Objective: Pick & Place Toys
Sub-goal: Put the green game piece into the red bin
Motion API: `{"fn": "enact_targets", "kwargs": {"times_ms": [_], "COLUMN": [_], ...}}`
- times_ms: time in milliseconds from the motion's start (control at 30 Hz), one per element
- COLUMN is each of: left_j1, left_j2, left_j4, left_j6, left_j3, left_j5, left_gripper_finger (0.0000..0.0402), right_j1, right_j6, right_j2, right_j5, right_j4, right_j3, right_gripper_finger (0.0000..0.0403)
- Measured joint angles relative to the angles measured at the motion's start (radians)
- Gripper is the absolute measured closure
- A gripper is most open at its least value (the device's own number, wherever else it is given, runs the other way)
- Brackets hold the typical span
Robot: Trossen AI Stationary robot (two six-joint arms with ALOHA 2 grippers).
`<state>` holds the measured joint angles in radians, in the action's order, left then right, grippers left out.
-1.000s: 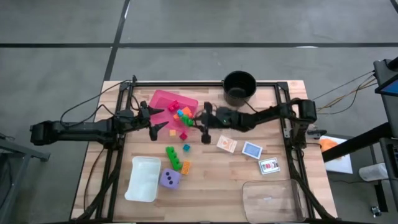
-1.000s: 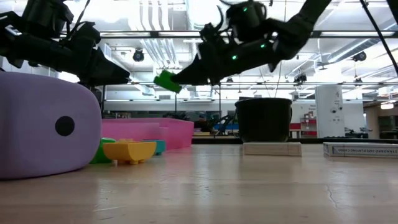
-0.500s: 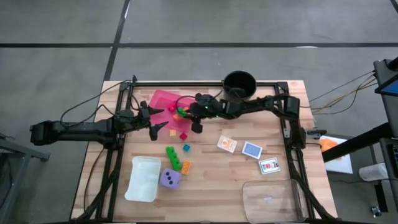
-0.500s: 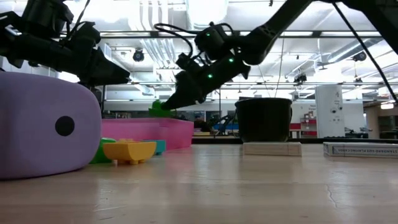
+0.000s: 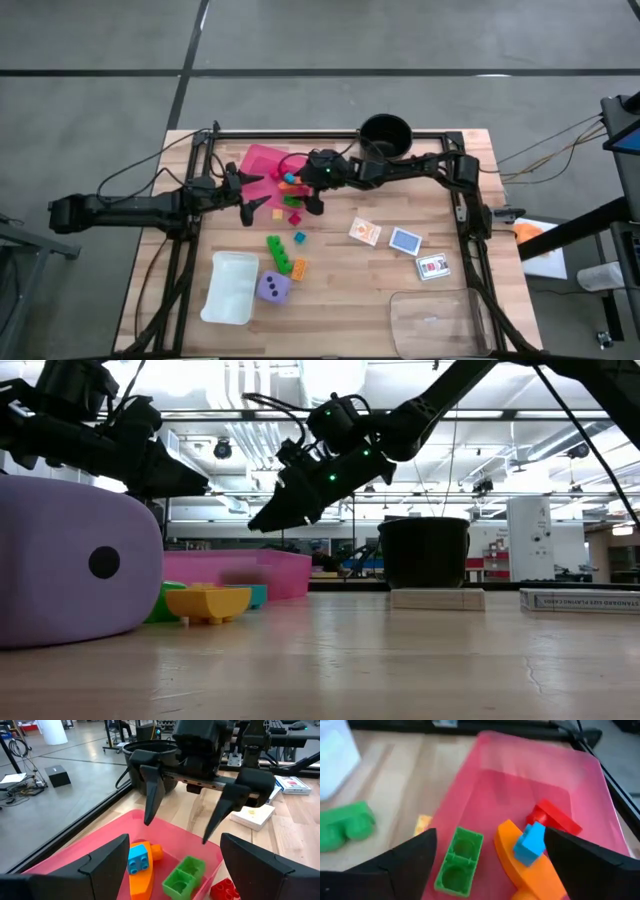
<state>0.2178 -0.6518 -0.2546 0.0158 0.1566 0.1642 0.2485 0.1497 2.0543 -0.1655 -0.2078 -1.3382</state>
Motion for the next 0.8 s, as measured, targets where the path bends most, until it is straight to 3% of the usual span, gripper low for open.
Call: {"fn": "enact_targets", "kwargs": {"times_ms": [167,600,800], "left_j1": [0.000,0.000,0.000], "left_j2": [0.000,0.000,0.000], "left_j4": [0.000,0.000,0.005], "left_j6": [0.000,0.003,0.003], "left_j3": [0.000,0.000,0.000], "left_j5": [0.000,0.000,0.000], "left_gripper_finger": [0.0086,0.0086,0.0086], "right_j1": [-0.007,-0.039,-0.035], "right_j6": [-0.019,-0.060,-0.062], "right_j2": [-0.008,-0.056,-0.197], "right_j5": [-0.094,-0.112,-0.111], "right_j4": [-0.152,-0.702,-0.740], "right_j3": [0.040,0.284,0.422], "right_gripper_finger": [0.0027,0.0025,0.0025]}}
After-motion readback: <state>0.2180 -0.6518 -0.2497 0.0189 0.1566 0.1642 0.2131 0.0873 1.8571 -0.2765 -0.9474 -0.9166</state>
